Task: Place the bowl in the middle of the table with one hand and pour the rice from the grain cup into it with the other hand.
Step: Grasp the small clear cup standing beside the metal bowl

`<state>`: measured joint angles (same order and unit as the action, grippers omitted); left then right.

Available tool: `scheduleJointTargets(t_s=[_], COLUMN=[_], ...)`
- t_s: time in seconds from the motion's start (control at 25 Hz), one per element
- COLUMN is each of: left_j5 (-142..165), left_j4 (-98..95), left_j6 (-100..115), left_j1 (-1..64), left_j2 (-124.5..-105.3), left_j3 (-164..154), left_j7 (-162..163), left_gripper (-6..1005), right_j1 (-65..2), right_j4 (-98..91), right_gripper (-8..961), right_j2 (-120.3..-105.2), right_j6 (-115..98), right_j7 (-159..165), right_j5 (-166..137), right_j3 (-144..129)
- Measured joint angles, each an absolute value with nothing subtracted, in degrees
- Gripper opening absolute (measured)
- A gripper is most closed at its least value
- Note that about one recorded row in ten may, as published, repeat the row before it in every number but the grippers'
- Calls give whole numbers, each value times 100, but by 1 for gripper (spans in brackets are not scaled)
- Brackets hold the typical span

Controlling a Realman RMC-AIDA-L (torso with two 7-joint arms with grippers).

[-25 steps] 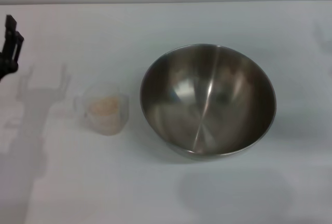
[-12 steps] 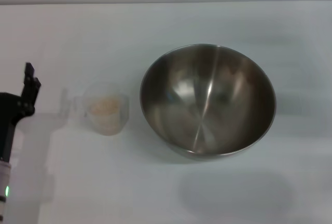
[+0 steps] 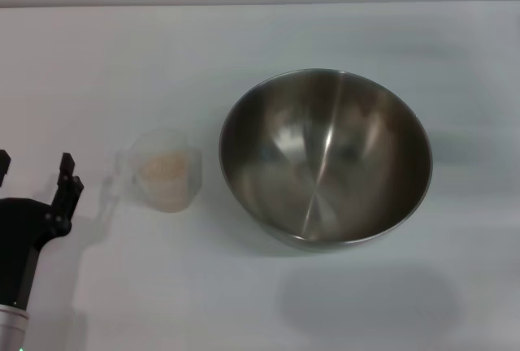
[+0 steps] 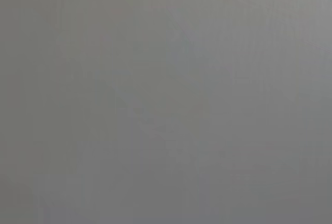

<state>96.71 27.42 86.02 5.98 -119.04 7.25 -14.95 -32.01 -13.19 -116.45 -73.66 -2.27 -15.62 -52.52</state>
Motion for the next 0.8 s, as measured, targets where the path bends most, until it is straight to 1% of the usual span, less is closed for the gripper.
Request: scheduleJointTargets(t_s=[0.52,0.8], left_j5=[9649,9629], left_j4=[2958,3047], left_j6=[8330,7918], left_j1=[483,581], left_j2=[-11909,-11909], left_j3=[273,286], left_j7=[-1501,-1504], left_gripper=[705,703], right_j1=[-3243,-3234], right_j4=[-1323,-1323], right_gripper=[545,545], right_j2=[-11628,-11628], right_j6=[-7301,-7312], right_j7=[-233,-236], right_j5=[-1554,-1555], right_j3=[-5158,-5159])
